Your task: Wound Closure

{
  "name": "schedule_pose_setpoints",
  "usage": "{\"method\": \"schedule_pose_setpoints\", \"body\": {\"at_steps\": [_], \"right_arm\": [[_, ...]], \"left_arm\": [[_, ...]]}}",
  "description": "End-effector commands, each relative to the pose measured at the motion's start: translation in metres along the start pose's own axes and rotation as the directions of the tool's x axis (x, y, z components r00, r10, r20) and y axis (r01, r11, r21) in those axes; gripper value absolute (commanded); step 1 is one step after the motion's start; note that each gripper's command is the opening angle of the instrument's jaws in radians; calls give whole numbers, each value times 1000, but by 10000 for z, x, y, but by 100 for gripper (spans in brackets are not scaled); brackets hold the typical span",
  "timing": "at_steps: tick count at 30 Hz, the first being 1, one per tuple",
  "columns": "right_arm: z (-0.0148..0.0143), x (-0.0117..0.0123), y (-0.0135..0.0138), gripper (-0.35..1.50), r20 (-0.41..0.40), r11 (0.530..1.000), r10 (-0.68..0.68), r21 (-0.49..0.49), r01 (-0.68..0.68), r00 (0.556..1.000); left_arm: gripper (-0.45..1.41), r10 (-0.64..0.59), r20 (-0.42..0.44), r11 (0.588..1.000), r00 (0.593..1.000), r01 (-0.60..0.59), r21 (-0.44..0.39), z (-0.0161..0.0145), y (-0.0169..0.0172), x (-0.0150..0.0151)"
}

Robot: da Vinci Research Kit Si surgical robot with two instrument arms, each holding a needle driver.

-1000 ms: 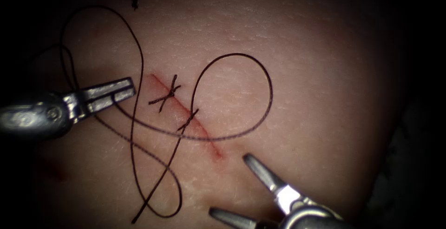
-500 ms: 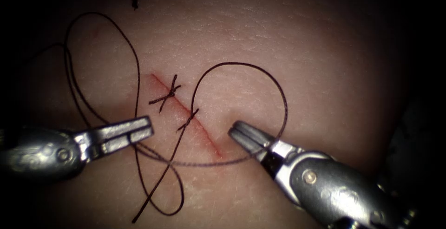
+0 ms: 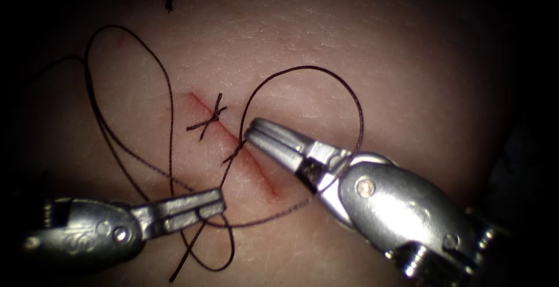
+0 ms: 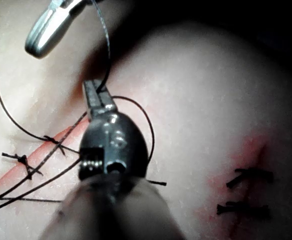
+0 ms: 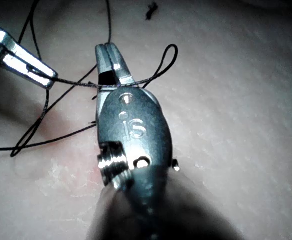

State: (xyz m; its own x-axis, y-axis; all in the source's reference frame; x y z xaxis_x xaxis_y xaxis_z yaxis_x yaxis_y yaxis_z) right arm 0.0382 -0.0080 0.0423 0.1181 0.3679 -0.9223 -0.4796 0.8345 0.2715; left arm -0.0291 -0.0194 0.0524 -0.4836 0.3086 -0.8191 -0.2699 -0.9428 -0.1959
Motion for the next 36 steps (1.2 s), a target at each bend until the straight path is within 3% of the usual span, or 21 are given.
{"method": "schedule_pose_setpoints", "body": {"at_steps": [1,14,18,22,26,30,36], "right_arm": [[10,-2,0,-35,-1,1000,6,4,-6,1000],[20,28,27,-35,-68,996,63,64,-59,996],[28,44,35,-35,-123,986,100,147,-82,987],[28,49,36,-35,-130,986,101,145,-82,986],[30,49,39,-35,-125,988,90,137,-73,988],[36,49,41,-35,-122,989,90,128,-74,988],[49,55,48,-35,-117,992,81,103,-69,990]], "left_arm": [[-45,-2,2,1000,1000,2,1,8,7,-7],[-45,-37,9,999,999,37,2,2,-11,22],[-45,-38,52,999,998,37,6,12,-5,20],[-45,-39,93,999,995,37,21,-1,-20,16],[-45,6,168,999,986,-12,37,-48,-69,13],[-45,48,214,997,976,-59,47,-68,-102,21],[-45,90,245,993,965,-106,54,-56,-112,32]]}}
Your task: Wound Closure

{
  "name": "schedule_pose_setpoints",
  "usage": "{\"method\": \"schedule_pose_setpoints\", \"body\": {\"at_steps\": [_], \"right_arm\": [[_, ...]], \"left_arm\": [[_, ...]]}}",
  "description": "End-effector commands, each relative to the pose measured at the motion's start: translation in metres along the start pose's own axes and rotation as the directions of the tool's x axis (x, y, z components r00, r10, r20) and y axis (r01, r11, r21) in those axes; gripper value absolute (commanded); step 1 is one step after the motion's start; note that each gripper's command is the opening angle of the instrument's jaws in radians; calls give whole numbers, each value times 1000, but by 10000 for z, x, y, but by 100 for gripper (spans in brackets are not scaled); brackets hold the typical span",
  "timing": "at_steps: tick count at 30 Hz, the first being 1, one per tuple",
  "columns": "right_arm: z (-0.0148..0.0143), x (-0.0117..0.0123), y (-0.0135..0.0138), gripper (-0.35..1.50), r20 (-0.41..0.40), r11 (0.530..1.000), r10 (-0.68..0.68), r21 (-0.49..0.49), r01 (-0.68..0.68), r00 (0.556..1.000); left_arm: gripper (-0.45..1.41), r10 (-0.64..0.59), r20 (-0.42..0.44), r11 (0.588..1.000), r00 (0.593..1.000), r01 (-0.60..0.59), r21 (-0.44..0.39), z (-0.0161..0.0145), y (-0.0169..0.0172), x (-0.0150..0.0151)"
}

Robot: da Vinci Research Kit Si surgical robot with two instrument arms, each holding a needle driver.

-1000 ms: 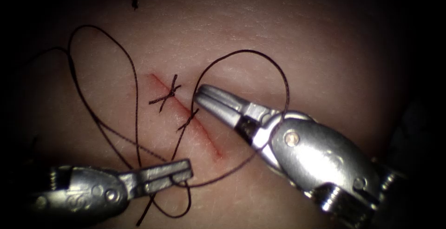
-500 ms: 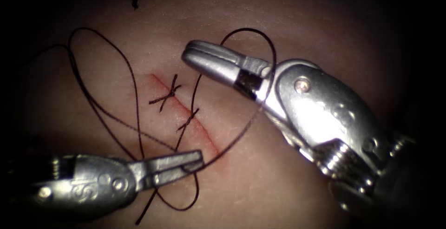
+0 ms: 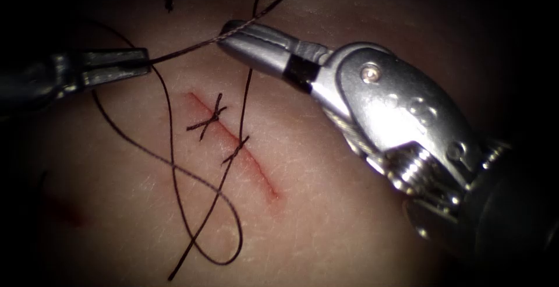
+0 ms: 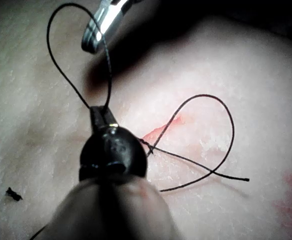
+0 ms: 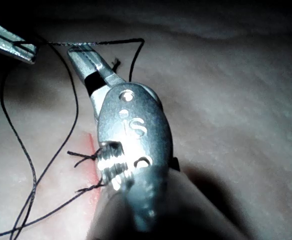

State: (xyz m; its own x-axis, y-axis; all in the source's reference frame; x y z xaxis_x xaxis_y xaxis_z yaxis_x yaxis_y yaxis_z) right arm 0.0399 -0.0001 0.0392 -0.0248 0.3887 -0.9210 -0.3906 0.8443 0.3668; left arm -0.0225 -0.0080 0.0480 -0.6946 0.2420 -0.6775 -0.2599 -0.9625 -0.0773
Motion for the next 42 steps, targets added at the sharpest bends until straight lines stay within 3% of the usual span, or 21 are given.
{"method": "schedule_pose_setpoints", "body": {"at_steps": [1,6,13,14,15,17,18,21,23,27,32,34,35,38,42], "right_arm": [[13,-5,2,-35,19,1000,-10,-9,10,1000],[16,-7,12,-35,33,1000,-16,-26,17,999],[20,-11,29,-35,-33,1000,-15,-11,15,999],[22,-11,30,-35,-56,1000,-14,14,15,998],[24,-11,28,-35,-63,995,-6,101,12,998],[24,-11,27,-35,-60,992,-3,128,11,998],[23,-10,24,-35,-31,974,-3,228,10,1000],[23,-11,23,-35,33,929,-26,369,12,999],[23,-11,23,-35,44,919,-32,395,12,999],[22,-15,19,-35,73,839,-77,543,25,994],[21,-25,9,-35,109,782,-135,621,38,985],[19,-42,0,-35,129,720,-203,691,58,971],[19,-42,0,-35,129,720,-203,691,58,971],[15,-76,-8,-35,179,635,-289,771,48,940],[15,-100,-15,-35,215,581,-372,812,46,903]], "left_arm": [[-45,-5,1,1000,1000,5,5,14,7,-1],[-45,-3,-11,1000,1000,3,7,24,11,4],[-45,13,-19,1000,1000,-13,-20,51,37,10],[-45,17,-14,999,1000,-17,-29,56,41,10],[-45,33,-6,998,999,-34,-54,75,53,8],[-45,39,-5,997,999,-39,-63,80,56,6],[-45,61,-1,996,998,-61,-70,93,61,-4],[-45,52,4,996,999,-51,-79,103,63,-19],[-45,46,3,995,999,-45,-84,106,64,-22],[-45,26,-12,993,1000,-27,-113,116,64,-34],[-45,20,-22,993,1000,-23,-118,119,52,-37],[-45,19,-38,992,999,-23,-125,124,46,-36],[-45,19,-38,992,999,-23,-125,124,46,-36],[-45,10,-57,988,998,-19,-156,127,43,-37],[-45,20,-56,984,998,-30,-175,129,47,-44]]}}
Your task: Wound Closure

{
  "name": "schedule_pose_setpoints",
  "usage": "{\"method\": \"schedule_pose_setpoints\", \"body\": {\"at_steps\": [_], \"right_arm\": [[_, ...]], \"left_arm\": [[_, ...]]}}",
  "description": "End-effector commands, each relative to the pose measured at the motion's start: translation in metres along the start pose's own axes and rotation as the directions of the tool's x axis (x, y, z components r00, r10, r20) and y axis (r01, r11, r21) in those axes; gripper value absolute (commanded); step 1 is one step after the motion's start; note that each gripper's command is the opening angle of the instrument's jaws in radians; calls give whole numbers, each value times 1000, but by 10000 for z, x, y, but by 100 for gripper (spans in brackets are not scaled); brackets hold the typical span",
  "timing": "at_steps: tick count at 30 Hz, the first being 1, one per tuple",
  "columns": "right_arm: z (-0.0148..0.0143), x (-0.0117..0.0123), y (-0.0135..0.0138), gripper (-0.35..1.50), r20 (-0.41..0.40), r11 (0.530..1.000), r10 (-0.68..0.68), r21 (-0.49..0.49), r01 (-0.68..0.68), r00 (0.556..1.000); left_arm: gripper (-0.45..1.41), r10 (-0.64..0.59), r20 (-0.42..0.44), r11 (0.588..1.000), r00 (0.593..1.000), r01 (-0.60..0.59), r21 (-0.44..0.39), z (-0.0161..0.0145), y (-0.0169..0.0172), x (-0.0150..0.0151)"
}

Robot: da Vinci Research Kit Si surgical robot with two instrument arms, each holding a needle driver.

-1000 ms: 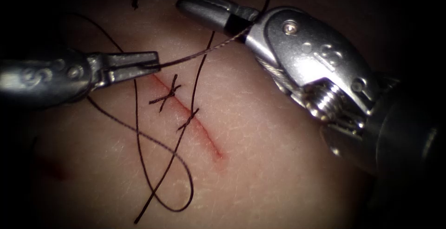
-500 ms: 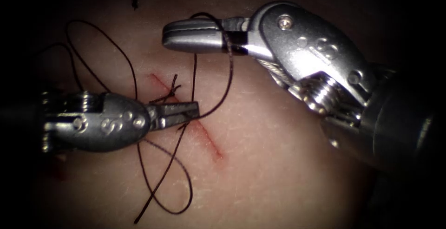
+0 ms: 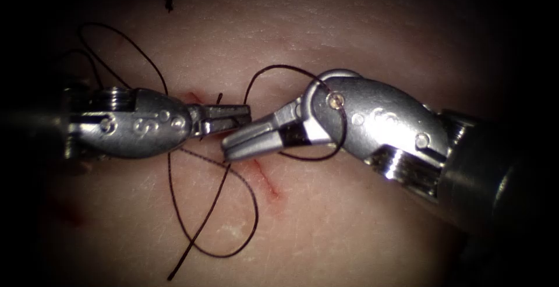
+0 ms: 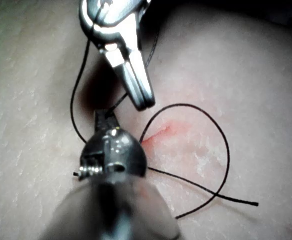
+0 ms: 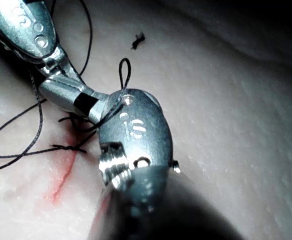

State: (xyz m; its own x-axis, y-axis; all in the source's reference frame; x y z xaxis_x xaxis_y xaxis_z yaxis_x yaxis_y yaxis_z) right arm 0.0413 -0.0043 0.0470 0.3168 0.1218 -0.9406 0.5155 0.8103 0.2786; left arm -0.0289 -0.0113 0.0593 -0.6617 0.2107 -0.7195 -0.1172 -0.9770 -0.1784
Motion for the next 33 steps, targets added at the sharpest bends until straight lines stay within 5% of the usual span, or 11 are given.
{"method": "schedule_pose_setpoints", "body": {"at_steps": [1,6,7,13,19,27,33], "right_arm": [[11,-12,5,-35,32,1000,-3,8,3,999],[0,-24,17,-35,105,999,9,-50,-3,994],[7,-26,15,-35,188,1000,-5,-21,9,982],[34,-28,11,-35,272,999,-50,20,47,961],[60,-37,1,-35,305,995,-82,73,62,949],[49,-53,-2,-35,383,994,-106,60,90,918],[81,-64,-5,-35,407,986,-169,66,155,898]], "left_arm": [[-45,0,3,1000,1000,0,-8,9,8,-6],[-45,9,27,1000,1000,-9,-29,16,27,-18],[-45,9,33,1000,999,-8,-29,20,29,-22],[-45,1,37,1000,999,-1,-21,29,30,-24],[-45,-6,51,1000,999,7,-22,30,23,-24],[-45,-7,94,1000,996,8,-11,14,16,-46],[-45,-15,99,1000,995,16,-6,18,17,-45]]}}
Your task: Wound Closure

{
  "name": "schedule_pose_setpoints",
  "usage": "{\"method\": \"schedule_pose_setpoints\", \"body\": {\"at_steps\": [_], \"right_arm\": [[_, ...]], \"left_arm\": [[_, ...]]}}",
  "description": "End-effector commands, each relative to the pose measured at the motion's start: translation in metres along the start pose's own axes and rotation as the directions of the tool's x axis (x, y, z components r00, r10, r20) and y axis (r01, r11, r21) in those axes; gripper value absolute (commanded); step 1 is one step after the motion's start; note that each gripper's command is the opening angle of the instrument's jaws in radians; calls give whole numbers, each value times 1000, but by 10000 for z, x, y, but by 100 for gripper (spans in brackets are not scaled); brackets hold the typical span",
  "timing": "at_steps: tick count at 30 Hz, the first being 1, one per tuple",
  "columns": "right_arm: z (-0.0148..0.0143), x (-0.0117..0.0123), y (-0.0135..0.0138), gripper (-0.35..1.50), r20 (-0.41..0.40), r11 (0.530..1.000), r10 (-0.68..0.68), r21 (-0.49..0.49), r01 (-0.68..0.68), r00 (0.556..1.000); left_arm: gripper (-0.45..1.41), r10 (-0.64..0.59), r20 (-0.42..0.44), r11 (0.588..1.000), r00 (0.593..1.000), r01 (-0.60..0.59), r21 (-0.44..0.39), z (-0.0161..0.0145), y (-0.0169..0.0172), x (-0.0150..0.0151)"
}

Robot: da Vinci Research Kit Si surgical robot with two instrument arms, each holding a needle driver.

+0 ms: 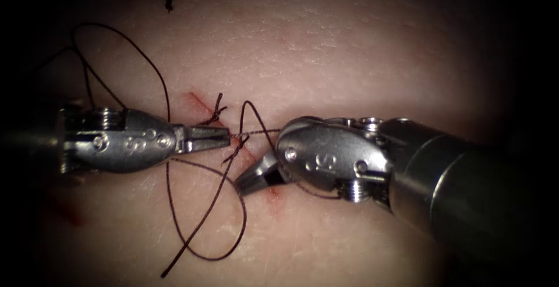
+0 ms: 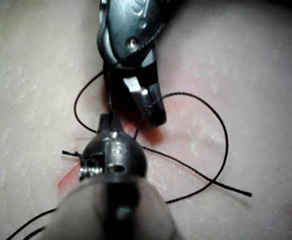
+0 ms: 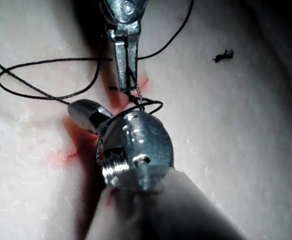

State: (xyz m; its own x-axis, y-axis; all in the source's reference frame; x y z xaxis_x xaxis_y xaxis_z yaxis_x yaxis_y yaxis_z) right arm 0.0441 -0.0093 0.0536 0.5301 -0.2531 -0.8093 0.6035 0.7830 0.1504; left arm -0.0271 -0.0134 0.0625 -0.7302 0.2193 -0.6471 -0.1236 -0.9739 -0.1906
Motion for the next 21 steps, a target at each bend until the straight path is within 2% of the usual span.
{"method": "schedule_pose_setpoints", "body": {"at_steps": [1,2,3,4,5,6,8,9,12,15,21], "right_arm": [[25,4,3,-35,2,1000,-26,-3,26,1000],[30,4,2,-35,6,999,-39,-6,39,999],[40,5,-1,-5,14,998,-58,-9,58,998],[44,5,-2,7,14,998,-61,-8,61,998],[44,5,-2,7,14,998,-61,-8,61,998],[49,6,-4,24,15,998,-67,-6,67,998],[51,6,-5,29,14,998,-69,-3,69,998],[55,7,-8,37,8,997,-75,6,75,997],[65,12,-14,37,1,996,-93,18,93,996],[77,16,-19,49,-2,995,-92,28,92,996],[89,18,-13,47,6,996,-81,22,81,997]], "left_arm": [[-45,-1,0,1000,1000,1,-3,10,5,-4],[-45,-6,0,1000,1000,6,-3,10,5,-5],[-45,-9,1,1000,1000,9,-6,9,5,-7],[-45,-13,0,1000,1000,13,-6,9,6,-8],[-45,-13,0,1000,1000,13,-6,9,6,-8],[-45,-9,2,1000,1000,9,-9,8,8,-11],[-45,-12,4,1000,1000,12,-12,8,8,-12],[-45,-21,5,1000,1000,21,-14,7,8,-15],[-45,-30,5,999,1000,30,-14,7,7,-18],[-45,-33,8,999,999,33,-11,8,8,-20],[-45,-39,6,999,999,39,-14,5,10,-24]]}}
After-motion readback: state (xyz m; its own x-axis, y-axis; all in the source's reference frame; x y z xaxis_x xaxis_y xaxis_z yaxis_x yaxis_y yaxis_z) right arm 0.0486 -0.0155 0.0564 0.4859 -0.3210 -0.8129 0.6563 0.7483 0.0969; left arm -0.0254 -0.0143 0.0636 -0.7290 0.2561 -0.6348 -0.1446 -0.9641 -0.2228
